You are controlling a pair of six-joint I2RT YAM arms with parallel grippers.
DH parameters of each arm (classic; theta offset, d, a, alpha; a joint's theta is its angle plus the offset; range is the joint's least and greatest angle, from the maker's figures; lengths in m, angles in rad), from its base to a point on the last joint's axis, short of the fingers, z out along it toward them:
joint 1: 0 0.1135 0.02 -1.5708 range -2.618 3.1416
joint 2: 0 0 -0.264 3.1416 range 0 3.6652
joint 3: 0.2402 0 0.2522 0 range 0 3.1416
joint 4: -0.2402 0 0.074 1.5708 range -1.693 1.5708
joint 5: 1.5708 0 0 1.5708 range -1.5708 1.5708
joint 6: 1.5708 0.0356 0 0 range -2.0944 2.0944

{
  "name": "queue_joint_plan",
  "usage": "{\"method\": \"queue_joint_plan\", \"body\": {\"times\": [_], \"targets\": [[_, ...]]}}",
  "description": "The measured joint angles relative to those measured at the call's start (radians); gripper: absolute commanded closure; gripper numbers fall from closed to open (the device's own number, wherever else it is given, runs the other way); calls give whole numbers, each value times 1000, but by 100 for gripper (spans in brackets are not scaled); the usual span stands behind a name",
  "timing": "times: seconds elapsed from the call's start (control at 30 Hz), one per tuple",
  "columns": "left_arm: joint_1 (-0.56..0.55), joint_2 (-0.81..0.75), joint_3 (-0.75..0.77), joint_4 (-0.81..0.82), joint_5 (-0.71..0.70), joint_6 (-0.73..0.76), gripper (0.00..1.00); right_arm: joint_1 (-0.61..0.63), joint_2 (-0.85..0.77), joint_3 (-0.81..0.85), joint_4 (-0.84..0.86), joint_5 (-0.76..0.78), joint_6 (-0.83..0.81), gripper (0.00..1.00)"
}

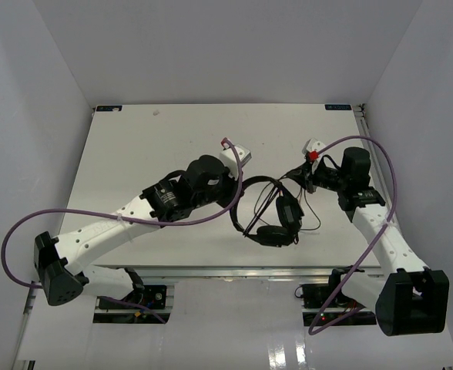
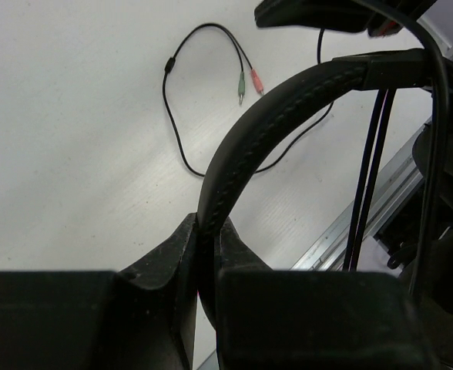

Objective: Wrap the headphones

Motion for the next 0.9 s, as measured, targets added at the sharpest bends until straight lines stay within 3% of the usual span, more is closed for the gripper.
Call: {"method": "queue_joint_plan", "body": {"times": [0.33, 0.9], "targets": [[0, 47, 109, -53, -42, 33, 100, 0, 1, -110, 160, -76, 132, 92], [0, 295, 557, -58, -70, 41, 100, 0, 206, -164, 619, -249, 599, 87]]}}
